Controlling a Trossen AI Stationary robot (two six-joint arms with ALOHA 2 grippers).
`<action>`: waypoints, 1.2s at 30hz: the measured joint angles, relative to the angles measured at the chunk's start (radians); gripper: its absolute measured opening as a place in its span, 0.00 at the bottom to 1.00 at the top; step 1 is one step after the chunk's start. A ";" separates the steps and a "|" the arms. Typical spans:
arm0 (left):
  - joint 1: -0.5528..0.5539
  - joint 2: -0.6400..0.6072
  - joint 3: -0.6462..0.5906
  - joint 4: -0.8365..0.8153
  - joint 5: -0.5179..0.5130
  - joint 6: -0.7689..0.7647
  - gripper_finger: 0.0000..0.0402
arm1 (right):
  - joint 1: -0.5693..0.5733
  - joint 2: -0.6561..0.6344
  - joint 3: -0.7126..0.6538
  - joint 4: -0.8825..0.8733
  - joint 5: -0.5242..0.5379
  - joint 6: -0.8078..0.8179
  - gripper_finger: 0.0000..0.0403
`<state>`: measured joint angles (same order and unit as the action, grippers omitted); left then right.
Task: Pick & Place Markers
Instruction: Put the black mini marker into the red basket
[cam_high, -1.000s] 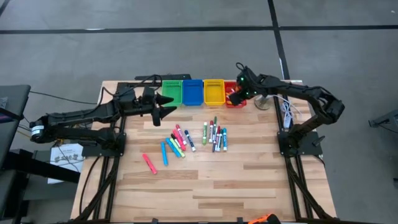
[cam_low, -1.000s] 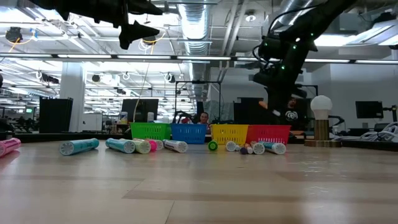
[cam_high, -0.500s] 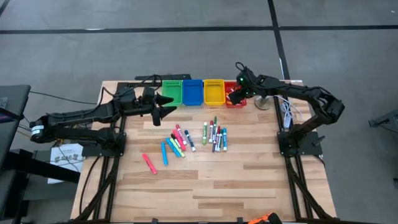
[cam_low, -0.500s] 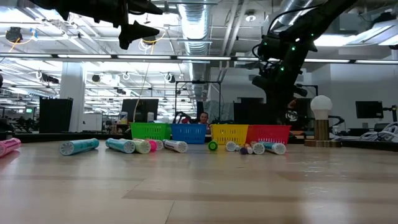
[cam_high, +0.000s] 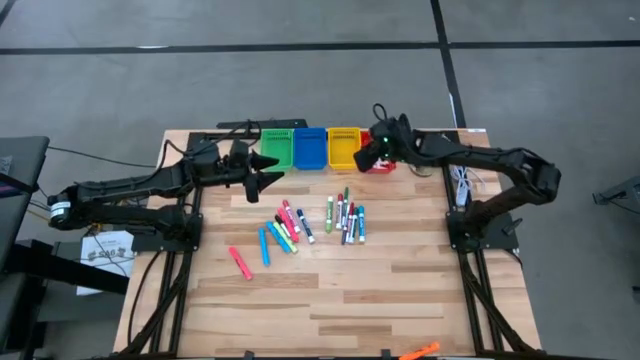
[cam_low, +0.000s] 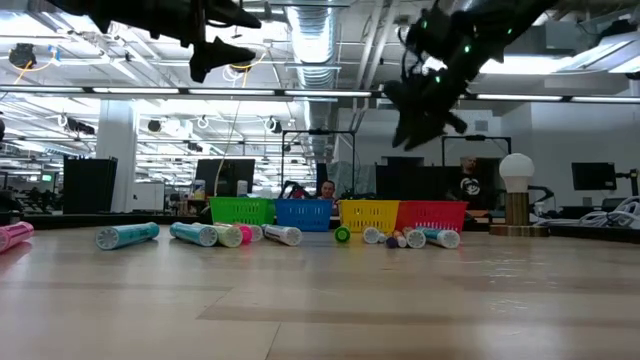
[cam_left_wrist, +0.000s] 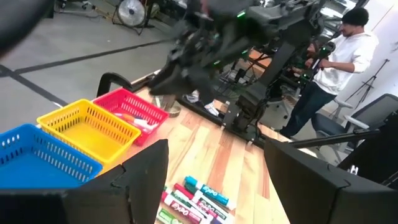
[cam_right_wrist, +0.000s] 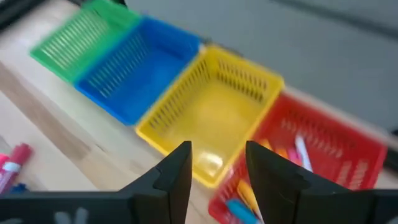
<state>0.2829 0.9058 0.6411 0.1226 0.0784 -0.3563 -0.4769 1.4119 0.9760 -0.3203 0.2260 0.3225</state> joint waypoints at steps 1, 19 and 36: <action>0.000 0.000 0.000 -0.011 0.000 -0.001 0.66 | 0.023 -0.013 0.000 0.006 0.029 -0.012 0.34; 0.000 0.013 0.001 -0.261 -0.198 -0.045 0.66 | 0.289 -0.420 0.000 0.013 0.350 -0.253 0.32; -0.001 0.226 0.001 -0.473 -0.104 -0.042 0.66 | 0.307 -0.521 0.000 -0.204 0.236 -0.060 0.32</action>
<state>0.2817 1.1322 0.6422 -0.3500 -0.0254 -0.3981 -0.1698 0.8911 0.9764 -0.5244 0.4622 0.2627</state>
